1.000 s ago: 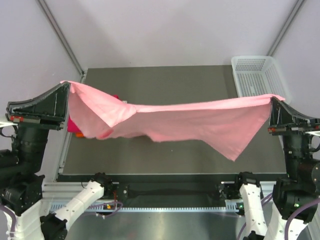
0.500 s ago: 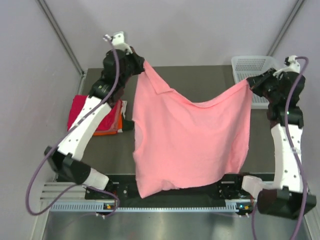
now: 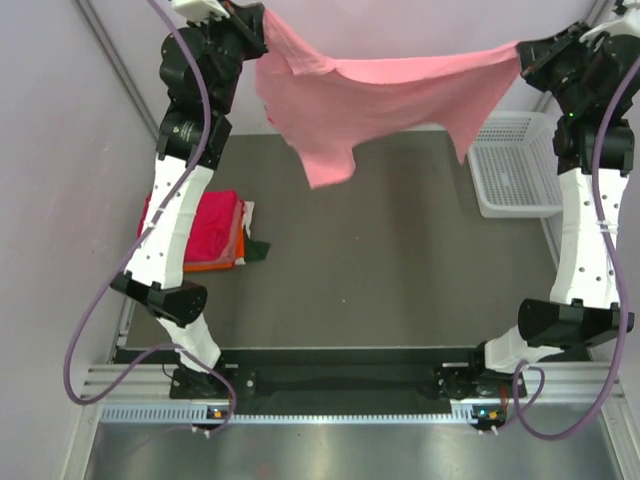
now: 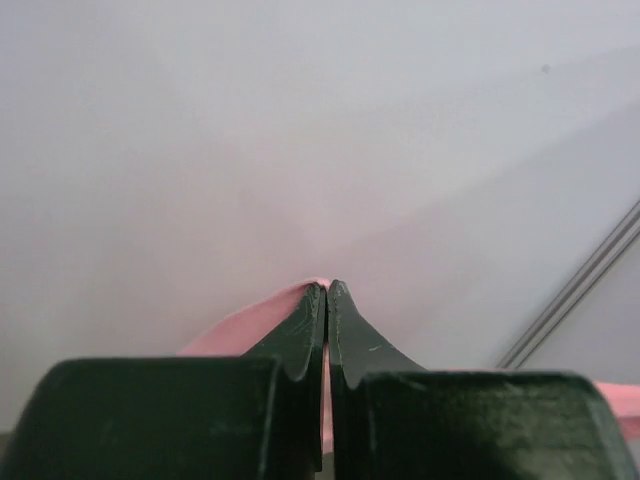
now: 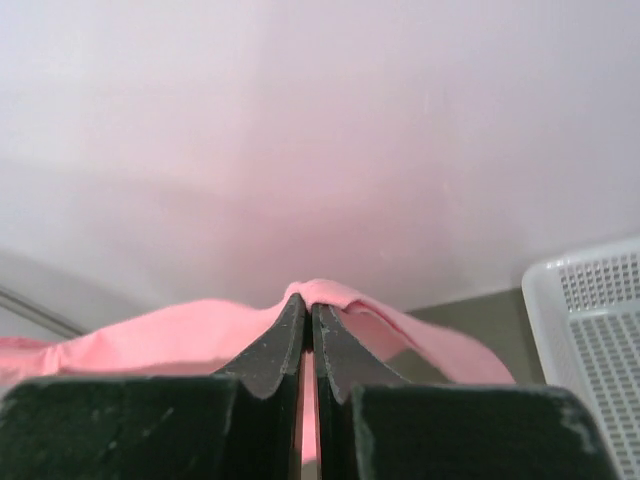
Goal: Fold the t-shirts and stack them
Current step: Flatten the tshirt out
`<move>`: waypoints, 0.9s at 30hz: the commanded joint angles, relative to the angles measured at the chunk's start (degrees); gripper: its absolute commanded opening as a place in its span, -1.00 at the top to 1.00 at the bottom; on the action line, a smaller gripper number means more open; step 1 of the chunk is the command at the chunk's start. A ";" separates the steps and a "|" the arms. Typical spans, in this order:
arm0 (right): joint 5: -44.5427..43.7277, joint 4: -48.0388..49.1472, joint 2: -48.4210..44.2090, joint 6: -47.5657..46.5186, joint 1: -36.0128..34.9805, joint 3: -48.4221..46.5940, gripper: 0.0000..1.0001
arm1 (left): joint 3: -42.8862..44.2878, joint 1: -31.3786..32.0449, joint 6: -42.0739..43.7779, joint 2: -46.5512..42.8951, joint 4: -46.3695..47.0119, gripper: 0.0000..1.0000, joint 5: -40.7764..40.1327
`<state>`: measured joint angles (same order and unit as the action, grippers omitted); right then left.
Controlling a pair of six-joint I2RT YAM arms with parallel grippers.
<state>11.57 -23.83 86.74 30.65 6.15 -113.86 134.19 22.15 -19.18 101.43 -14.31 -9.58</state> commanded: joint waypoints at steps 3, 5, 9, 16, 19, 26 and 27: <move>1.86 0.80 4.92 1.51 1.84 -2.43 1.00 | 4.74 -2.98 -0.14 4.81 7.20 1.00 4.64; 3.62 2.55 5.11 1.95 1.85 0.64 1.00 | 5.20 -4.30 -1.56 6.84 6.75 1.00 7.02; 5.74 9.31 4.06 2.74 1.85 13.45 1.00 | -5.73 -4.93 -0.51 3.79 9.82 1.00 8.61; 8.11 17.67 0.54 3.19 2.11 33.42 1.00 | -36.51 -4.40 0.37 -11.58 19.92 1.00 9.23; 7.94 19.52 -1.39 2.66 2.20 41.16 1.00 | -48.03 -3.44 -0.51 -17.65 22.56 1.00 8.97; 6.97 19.70 -9.03 0.72 2.90 56.63 1.00 | -69.22 1.84 -3.14 -30.39 24.68 1.00 4.85; 6.97 19.70 -11.22 0.55 3.07 59.95 1.00 | -72.81 2.89 -4.10 -31.72 24.42 1.00 3.01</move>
<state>18.52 -8.86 82.32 32.80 8.19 -58.04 67.37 22.98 -21.10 74.72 3.44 -2.74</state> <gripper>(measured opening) 0.012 0.014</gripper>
